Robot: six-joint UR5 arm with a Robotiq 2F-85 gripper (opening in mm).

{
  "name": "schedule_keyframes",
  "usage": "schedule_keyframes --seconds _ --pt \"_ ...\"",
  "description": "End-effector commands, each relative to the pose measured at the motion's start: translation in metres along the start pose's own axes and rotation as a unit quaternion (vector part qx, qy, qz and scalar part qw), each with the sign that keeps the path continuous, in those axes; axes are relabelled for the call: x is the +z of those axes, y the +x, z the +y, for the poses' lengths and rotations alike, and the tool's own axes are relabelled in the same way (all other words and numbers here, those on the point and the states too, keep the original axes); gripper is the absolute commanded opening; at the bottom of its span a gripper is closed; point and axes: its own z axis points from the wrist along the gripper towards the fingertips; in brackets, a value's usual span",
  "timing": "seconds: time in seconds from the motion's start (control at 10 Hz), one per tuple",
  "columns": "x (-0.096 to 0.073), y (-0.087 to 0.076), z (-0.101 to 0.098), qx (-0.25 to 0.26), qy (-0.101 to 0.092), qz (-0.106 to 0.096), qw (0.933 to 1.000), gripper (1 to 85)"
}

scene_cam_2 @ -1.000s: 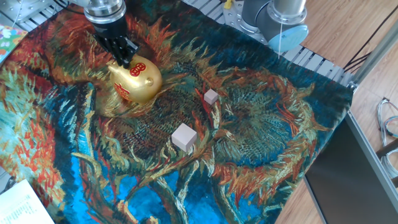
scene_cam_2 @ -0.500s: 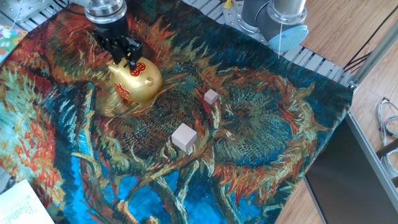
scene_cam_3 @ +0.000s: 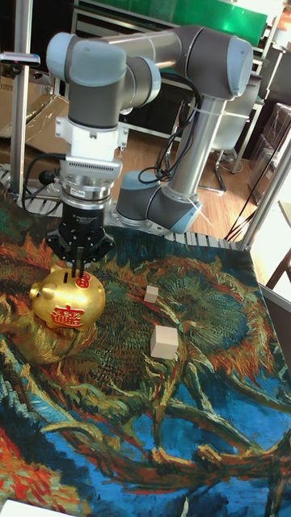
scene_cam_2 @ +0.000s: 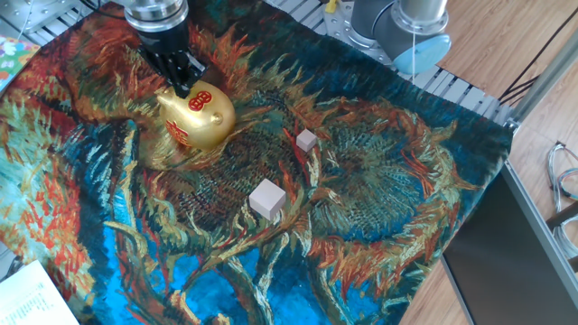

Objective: Drop coins into a piggy bank

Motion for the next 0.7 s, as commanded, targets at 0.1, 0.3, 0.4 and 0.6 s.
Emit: schedule_keyframes --seconds 0.1,0.3,0.4,0.6 --pt "-0.005 -0.013 0.003 0.001 0.004 -0.018 0.9998 1.3" --pt "0.002 -0.037 0.024 0.013 -0.013 -0.019 0.9997 1.3" --pt "0.007 -0.049 0.036 0.020 -0.015 -0.020 0.9995 1.3" --pt "0.011 -0.050 0.031 0.005 0.002 -0.015 0.9999 1.3"
